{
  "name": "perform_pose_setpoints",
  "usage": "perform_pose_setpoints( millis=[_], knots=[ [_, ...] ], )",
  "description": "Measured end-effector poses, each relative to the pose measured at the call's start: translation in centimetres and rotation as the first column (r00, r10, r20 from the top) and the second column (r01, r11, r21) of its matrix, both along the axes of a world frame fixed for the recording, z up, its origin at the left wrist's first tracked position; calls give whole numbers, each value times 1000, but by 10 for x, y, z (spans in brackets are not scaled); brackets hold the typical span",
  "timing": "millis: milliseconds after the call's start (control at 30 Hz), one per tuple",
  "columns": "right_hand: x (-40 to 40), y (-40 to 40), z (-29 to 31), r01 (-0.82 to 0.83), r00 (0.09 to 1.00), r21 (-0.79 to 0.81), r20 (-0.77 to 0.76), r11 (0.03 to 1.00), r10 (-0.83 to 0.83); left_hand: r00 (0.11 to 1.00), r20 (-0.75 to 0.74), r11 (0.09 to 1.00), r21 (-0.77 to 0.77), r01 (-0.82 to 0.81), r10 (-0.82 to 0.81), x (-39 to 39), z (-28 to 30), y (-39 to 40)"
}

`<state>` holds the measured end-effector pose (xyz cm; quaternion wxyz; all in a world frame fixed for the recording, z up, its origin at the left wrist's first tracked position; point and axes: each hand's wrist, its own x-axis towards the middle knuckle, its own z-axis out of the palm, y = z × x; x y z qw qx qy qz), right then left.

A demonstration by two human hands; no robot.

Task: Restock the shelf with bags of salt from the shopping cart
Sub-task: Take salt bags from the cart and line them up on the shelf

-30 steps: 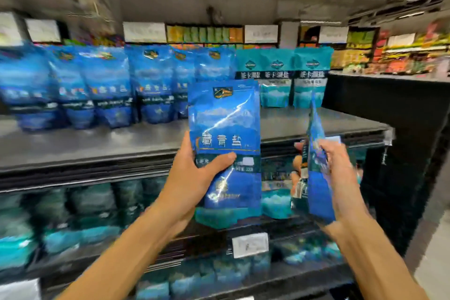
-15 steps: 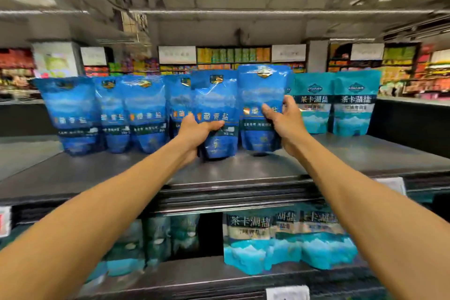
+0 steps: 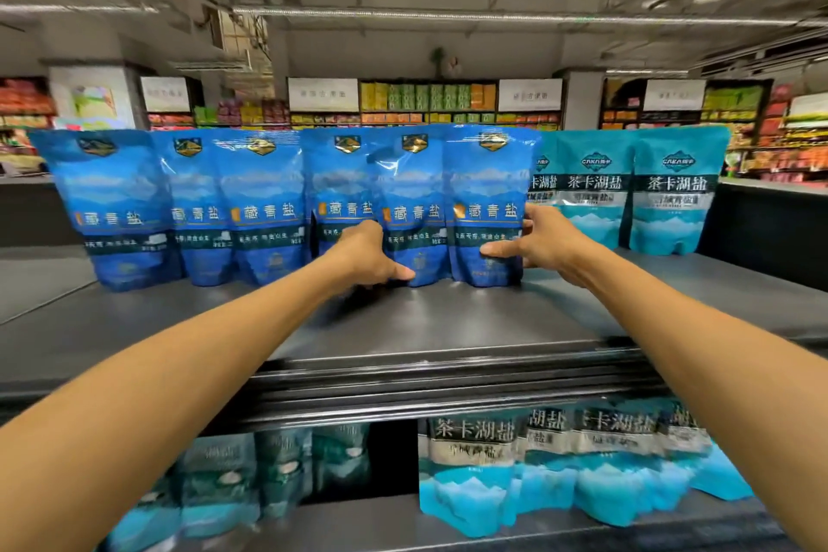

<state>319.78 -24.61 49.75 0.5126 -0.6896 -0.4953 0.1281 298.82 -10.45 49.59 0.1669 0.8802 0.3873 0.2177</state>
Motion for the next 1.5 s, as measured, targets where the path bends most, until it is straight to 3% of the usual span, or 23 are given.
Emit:
perform_pose_setpoints(
  millis=[100,333,500,633,733,833,933,1033,1133,1200,1367,1500],
  knots=[
    [5,14,1,53,998,-10,23,999,-53,999,30,998,-62,-15,17,11,6,3],
    [10,32,-2,140,985,-22,109,990,-137,988,-81,986,110,-126,135,18,7,8],
    [10,31,-9,222,972,-64,86,973,-217,985,-101,971,210,-117,141,20,4,2],
    [7,25,-8,180,981,-96,87,979,-172,987,-116,972,221,-87,114,19,5,-4],
    [2,14,-4,180,981,-125,89,976,-170,995,-77,985,167,-44,58,12,8,-12],
    [-6,-5,-1,276,955,-108,145,955,-259,999,-6,964,266,-30,32,2,12,-23],
    [-17,-37,-2,337,921,109,166,935,-352,985,161,956,293,3,-53,-4,13,-42],
    [-31,-84,-6,268,918,304,206,914,-338,929,338,937,350,25,-151,-9,11,-71],
    [-45,-136,-21,121,980,349,109,929,-168,848,453,929,351,114,-276,-10,4,-108],
    [-54,-169,-37,114,978,374,121,920,-170,775,517,923,314,223,-364,-6,-5,-136],
    [-68,-248,-91,277,940,456,53,846,-337,443,735,785,194,589,-513,8,-43,-217],
    [-74,-319,-145,466,875,437,-96,769,-475,377,746,608,47,793,-549,36,-95,-278]
  ],
)
